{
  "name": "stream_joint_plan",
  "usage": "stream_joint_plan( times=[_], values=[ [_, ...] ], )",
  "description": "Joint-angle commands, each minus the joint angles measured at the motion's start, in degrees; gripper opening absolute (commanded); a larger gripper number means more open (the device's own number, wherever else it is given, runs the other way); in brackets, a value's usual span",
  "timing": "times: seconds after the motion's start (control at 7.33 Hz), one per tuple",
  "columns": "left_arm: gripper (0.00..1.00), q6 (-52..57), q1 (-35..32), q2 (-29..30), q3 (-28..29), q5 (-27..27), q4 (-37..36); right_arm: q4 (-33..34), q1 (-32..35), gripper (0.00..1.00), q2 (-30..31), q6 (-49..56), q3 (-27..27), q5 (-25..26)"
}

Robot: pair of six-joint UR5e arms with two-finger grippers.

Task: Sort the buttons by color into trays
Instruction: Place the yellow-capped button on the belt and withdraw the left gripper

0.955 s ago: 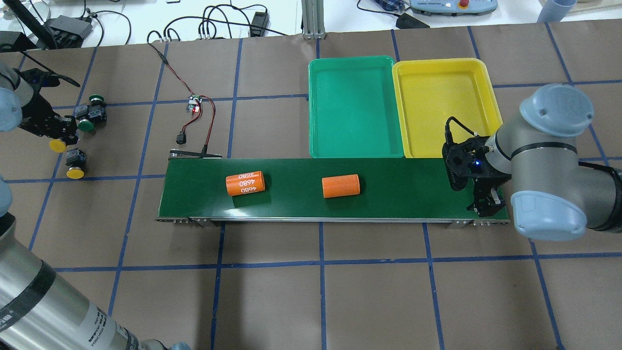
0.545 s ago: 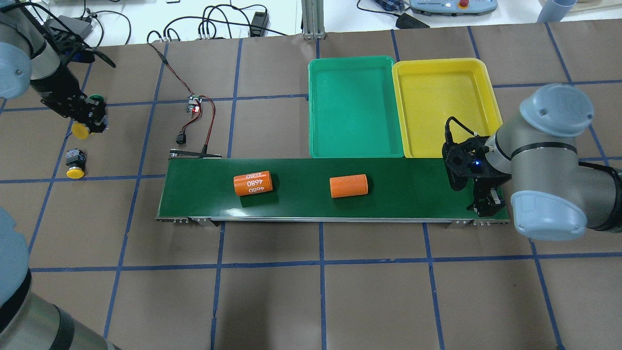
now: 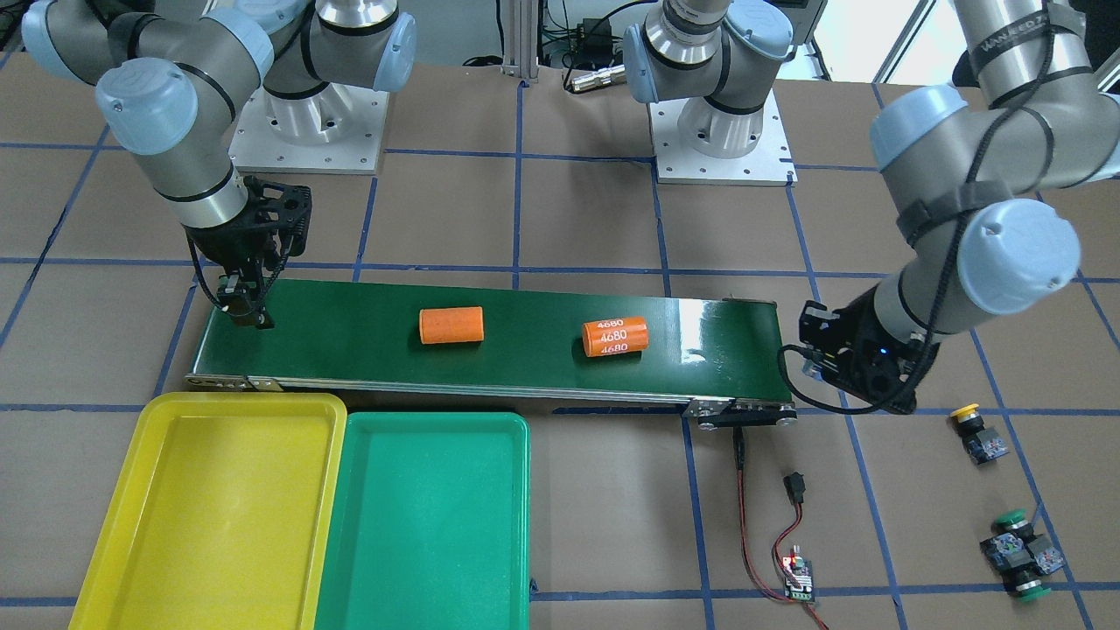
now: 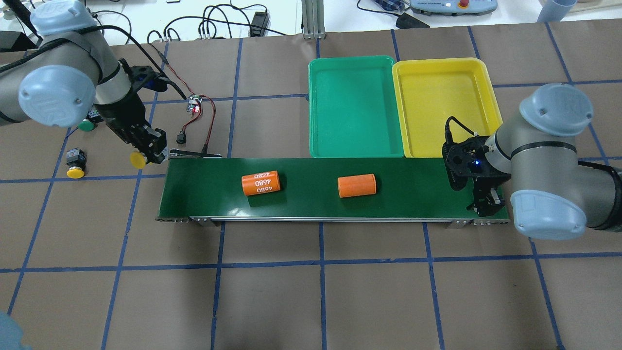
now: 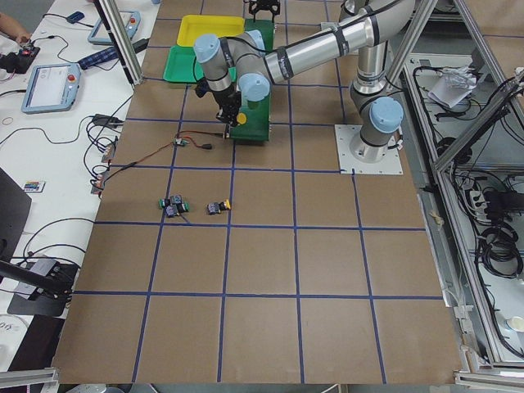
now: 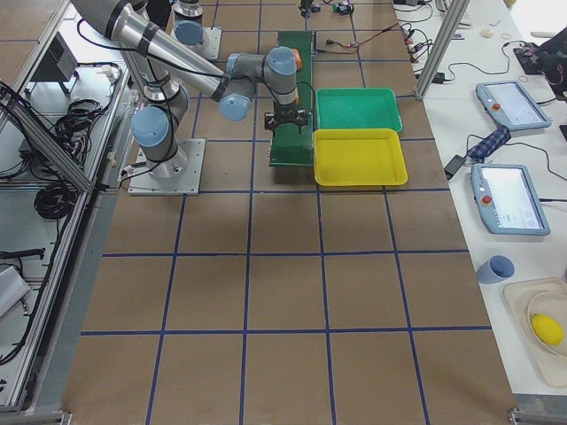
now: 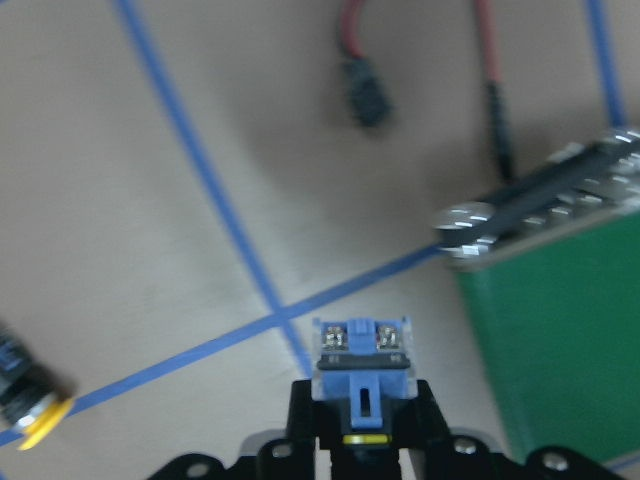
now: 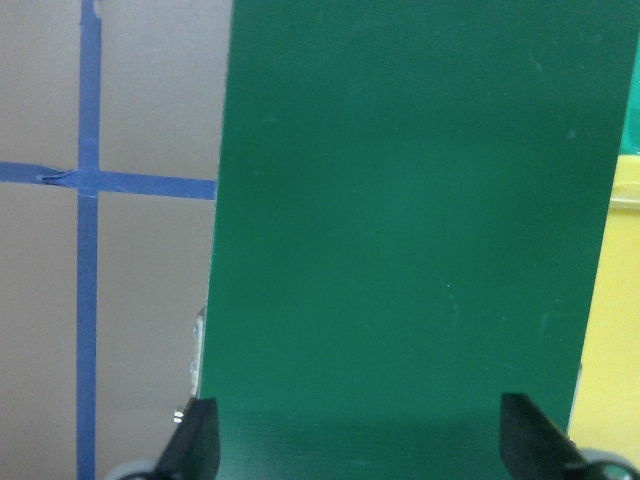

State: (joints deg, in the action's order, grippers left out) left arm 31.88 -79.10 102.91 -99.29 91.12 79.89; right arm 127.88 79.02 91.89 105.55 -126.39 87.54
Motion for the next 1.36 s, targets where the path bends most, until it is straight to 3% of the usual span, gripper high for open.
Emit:
stream_joint_plan(
  times=[0.0,0.14,0.41,0.55,0.68,0.95,1.09,1.23],
  values=[
    [0.0,-10.35,-3.32,-3.68,-10.18,-3.75,-10.03,0.0,0.0,1.0,-0.04,0.0,0.0,0.0],
    [0.0,-11.74,-5.61,-3.34,-14.49,-3.75,-17.33,0.0,0.0,1.0,-0.04,0.0,0.0,0.0],
    [0.0,-15.24,-8.7,-2.37,-15.67,-6.37,-21.53,0.0,0.0,1.0,-0.04,0.0,0.0,0.0],
    [0.15,-16.49,-8.71,-2.11,-15.41,-8.39,-21.53,0.0,0.0,1.0,-0.04,0.0,0.0,0.0],
    [0.99,-16.59,-8.71,-3.06,-15.76,-8.41,-21.53,0.0,0.0,1.0,-0.04,0.0,0.0,-0.09],
    [1.0,-16.76,-8.18,-3.86,-14.54,-7.71,-20.66,0.0,0.0,1.0,-0.04,0.0,0.0,-0.09],
    [1.0,-16.77,-6.35,-3.69,-10.79,-7.8,-18.48,0.0,0.0,1.0,-0.04,0.0,0.0,-0.09],
    [1.0,-15.72,-1.55,-2.12,-3.88,-7.88,-10.71,0.0,0.0,1.0,-0.04,0.0,0.0,-0.09]
  ],
)
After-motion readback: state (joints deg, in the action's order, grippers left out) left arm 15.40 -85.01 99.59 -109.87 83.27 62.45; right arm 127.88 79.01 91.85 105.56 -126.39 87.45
